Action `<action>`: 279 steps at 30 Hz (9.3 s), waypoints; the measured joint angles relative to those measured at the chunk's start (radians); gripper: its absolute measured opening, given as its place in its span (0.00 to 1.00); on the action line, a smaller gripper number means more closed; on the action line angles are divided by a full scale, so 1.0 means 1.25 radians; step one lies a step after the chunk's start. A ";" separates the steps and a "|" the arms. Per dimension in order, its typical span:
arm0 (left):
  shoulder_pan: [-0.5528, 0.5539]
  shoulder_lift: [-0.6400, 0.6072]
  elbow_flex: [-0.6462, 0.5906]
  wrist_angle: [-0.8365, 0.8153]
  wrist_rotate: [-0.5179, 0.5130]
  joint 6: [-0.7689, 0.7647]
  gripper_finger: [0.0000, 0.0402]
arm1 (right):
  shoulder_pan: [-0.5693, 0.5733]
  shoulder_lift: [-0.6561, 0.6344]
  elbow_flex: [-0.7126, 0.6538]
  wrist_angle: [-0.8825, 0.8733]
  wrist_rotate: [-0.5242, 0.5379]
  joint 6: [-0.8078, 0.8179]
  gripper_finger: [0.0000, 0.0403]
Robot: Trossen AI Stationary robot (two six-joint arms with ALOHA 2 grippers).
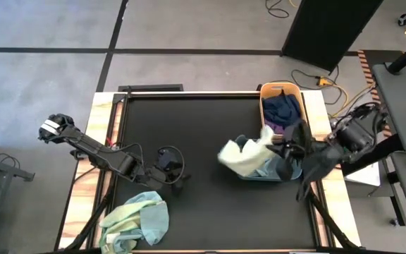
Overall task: Sort towels by color in basket
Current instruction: Put the right light green towel into the gray bin, then put the light green towel into the gray bin, then put the light blue towel into the light gray bin
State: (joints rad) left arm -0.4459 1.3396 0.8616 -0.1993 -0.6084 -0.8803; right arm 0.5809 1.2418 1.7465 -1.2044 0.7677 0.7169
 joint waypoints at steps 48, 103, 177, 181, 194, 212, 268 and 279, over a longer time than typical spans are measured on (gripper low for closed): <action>-0.094 -0.025 0.142 -0.534 0.527 -0.049 0.63 | -0.465 0.167 -0.403 0.097 -0.569 0.154 0.49; -0.246 -0.210 0.375 -0.984 0.331 -0.288 0.00 | -0.380 0.187 -0.372 0.995 -0.638 -0.225 0.68; -0.148 -0.245 0.481 -0.842 -0.092 0.104 0.48 | -0.216 -0.272 -0.516 -0.290 -0.493 0.245 0.03; -0.148 -0.241 0.472 -0.810 -0.108 0.108 0.48 | -0.217 -0.255 -0.631 -0.199 -0.600 0.345 0.03; -0.148 -0.214 0.470 -0.801 -0.082 0.070 0.48 | -0.277 -0.018 -0.826 0.005 -0.648 0.692 0.03; -0.147 -0.183 0.465 -0.975 -0.036 -0.132 0.52 | -0.297 -0.055 -0.405 -0.251 -0.673 0.451 0.66; 0.143 0.117 -0.276 0.025 0.139 -0.296 0.18 | -0.342 -0.032 -0.380 0.544 -0.383 0.031 0.79; 0.211 -0.038 0.033 0.147 0.205 0.098 0.01 | -0.339 0.015 -0.380 0.631 -0.432 -0.155 0.79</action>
State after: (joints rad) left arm -0.1818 1.2921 0.9029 -0.0150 -0.3523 -0.7575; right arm 0.1574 1.2604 1.2715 -0.4159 0.2282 0.5234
